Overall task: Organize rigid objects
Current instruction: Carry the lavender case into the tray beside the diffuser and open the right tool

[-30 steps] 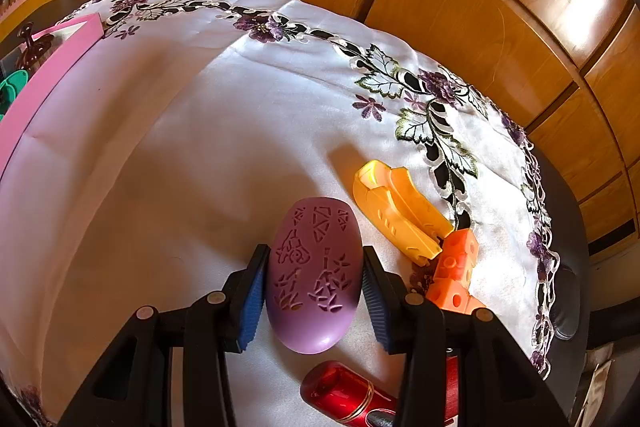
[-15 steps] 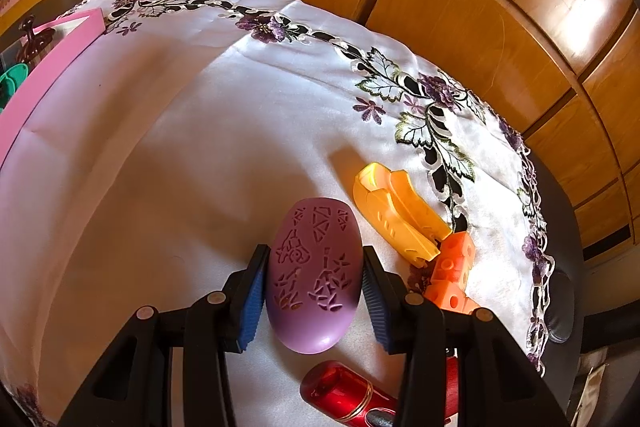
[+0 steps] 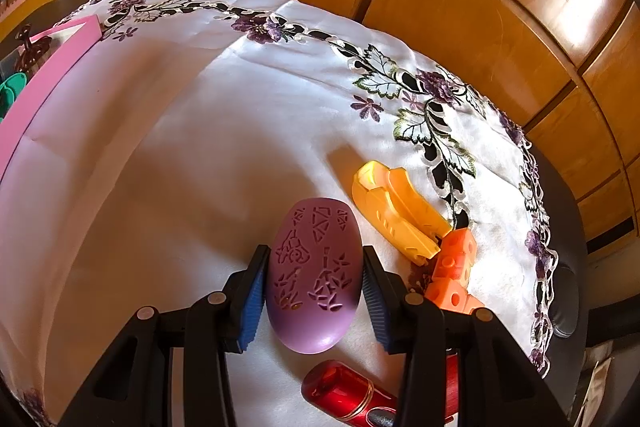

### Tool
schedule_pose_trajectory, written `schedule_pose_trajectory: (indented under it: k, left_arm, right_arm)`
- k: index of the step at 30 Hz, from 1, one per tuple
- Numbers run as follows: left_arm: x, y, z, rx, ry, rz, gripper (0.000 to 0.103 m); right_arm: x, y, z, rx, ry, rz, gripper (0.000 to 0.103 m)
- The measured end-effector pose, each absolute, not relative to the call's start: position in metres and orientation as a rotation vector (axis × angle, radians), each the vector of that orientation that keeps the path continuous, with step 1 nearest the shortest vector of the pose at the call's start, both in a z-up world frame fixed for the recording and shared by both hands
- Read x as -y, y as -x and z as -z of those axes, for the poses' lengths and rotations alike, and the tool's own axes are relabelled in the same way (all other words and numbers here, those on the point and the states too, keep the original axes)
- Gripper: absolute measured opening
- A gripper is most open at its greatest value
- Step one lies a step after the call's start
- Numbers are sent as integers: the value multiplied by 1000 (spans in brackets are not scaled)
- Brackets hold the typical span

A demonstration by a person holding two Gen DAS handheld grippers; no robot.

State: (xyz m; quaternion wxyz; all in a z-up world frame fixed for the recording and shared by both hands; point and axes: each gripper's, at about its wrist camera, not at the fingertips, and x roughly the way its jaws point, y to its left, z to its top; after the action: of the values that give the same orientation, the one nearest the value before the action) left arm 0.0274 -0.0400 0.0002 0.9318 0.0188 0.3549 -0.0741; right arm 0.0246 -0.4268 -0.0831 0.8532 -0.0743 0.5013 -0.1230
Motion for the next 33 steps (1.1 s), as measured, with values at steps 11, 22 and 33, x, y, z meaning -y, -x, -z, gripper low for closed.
schedule_pose_trajectory:
  k: [11,22,33]
  left_arm:
    - [28,-26,2,-738,-18,130,71]
    - [12,-28,-1,-739,21,102,71]
    - [-5,-30,0,-739,64,67,75]
  right_arm:
    - [426,-25,83,-1053,152,253,44]
    - [393,-17,34,-915,36,139,44]
    - [242,-30,-13,-802,39,-267,44]
